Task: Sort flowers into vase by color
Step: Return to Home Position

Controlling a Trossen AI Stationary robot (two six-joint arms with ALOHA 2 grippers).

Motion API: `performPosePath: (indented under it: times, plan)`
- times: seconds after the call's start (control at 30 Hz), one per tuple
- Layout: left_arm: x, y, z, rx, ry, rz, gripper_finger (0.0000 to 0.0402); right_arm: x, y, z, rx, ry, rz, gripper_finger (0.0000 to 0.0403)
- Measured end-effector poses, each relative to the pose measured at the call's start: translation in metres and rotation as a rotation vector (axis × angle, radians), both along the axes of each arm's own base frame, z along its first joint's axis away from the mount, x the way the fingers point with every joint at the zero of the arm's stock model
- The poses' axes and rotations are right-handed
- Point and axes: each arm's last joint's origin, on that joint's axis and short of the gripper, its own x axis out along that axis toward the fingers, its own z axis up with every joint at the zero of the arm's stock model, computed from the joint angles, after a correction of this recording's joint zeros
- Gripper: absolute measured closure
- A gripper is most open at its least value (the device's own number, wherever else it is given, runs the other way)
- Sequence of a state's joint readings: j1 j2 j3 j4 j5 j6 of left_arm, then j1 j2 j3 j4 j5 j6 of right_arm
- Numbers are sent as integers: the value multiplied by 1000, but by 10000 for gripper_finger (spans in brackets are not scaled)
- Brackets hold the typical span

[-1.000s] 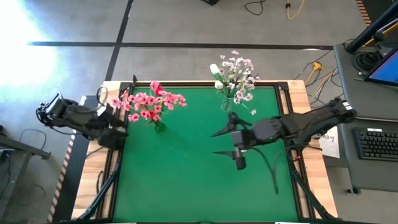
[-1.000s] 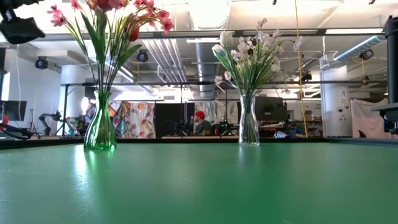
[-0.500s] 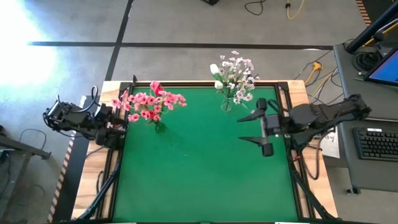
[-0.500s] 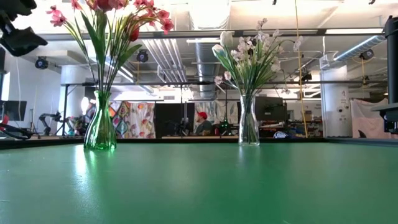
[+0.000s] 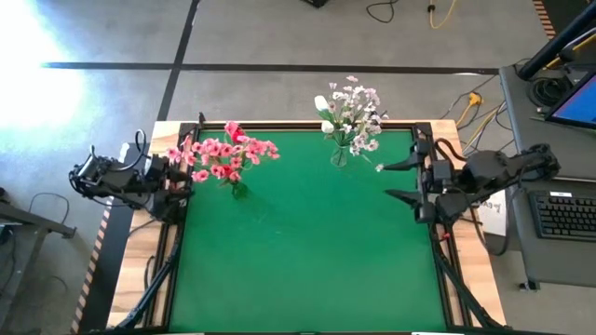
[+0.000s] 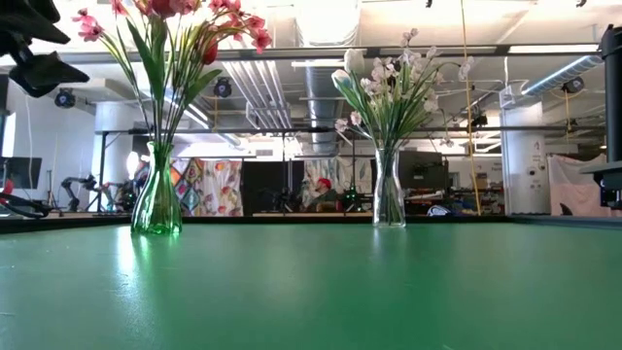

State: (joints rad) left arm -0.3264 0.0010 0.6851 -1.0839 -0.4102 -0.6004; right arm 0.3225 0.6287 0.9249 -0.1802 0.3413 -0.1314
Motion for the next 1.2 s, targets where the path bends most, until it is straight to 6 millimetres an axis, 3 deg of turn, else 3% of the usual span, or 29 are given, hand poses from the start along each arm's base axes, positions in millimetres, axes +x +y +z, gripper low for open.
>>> performPosePath:
  times: [0.13,0.53,0.8,0.93,1.2]
  plan:
    - [1,0,2,7,-23,-6,114,-32,-11,-7,33,-97,-1,158]
    - [4,1,-1,-5,-38,85,143,-54,-18,-57,95,-201,6,161]
    - [5,1,-1,-5,-38,94,165,-85,-28,-76,117,-326,3,161]
    - [6,0,-4,11,-27,97,177,-89,-30,-93,132,-370,1,161]
    - [14,-2,-9,3,-24,101,189,-71,-24,-118,107,-369,-8,161]
